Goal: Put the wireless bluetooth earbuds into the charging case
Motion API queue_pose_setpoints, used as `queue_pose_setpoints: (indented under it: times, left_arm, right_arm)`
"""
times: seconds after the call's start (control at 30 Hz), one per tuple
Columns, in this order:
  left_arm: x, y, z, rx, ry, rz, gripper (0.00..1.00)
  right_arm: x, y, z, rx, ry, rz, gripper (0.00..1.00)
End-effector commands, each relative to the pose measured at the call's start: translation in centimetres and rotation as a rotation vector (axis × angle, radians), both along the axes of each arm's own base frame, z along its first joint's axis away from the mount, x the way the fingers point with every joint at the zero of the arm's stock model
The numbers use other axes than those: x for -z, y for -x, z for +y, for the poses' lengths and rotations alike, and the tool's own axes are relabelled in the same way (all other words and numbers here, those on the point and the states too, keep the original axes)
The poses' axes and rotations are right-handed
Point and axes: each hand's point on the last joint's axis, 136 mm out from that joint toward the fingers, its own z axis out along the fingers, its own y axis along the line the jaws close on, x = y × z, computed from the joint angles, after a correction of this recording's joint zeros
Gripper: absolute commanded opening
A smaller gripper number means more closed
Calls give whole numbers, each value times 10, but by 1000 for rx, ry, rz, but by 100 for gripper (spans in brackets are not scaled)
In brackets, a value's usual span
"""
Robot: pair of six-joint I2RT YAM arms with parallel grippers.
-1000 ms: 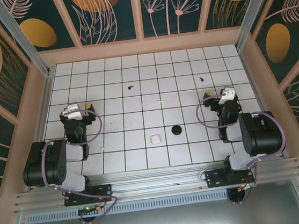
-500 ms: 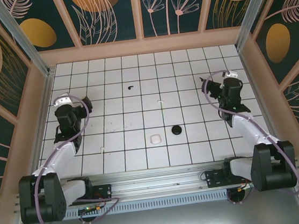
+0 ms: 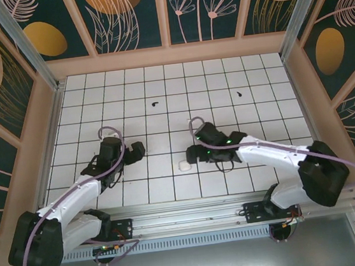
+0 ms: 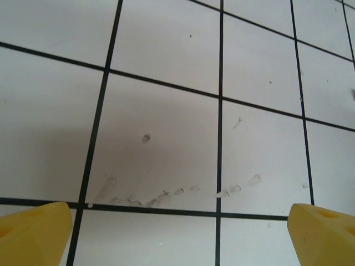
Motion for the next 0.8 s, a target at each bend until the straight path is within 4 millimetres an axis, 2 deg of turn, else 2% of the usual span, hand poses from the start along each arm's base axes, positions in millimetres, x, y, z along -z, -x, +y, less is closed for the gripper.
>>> queue_pose_setpoints:
  times: [0.0,0.2,0.37,0.57,0.67,0.77]
  left_arm:
    - [0,-1,-1,-15,-17,29,98]
    - [-6,-5,-5,16,-32,22,98]
    - [-8,1,-16,82,3,21,98]
    - [-9,8,-36,181,77,42,91]
    - [-12,9,-52,239,153,41,83]
    - [-12,8,-63,269,203,51,81]
  right_arm:
    - [6,12,21,0,25,58,92]
    - [31,18,45,-103,162,82,91]
    - [43,17,55,-149,216,87,80]
    - [50,16,54,-177,266,68,73]
    - [54,16,51,-183,279,64,70]
    - [57,14,47,-180,297,55,66]
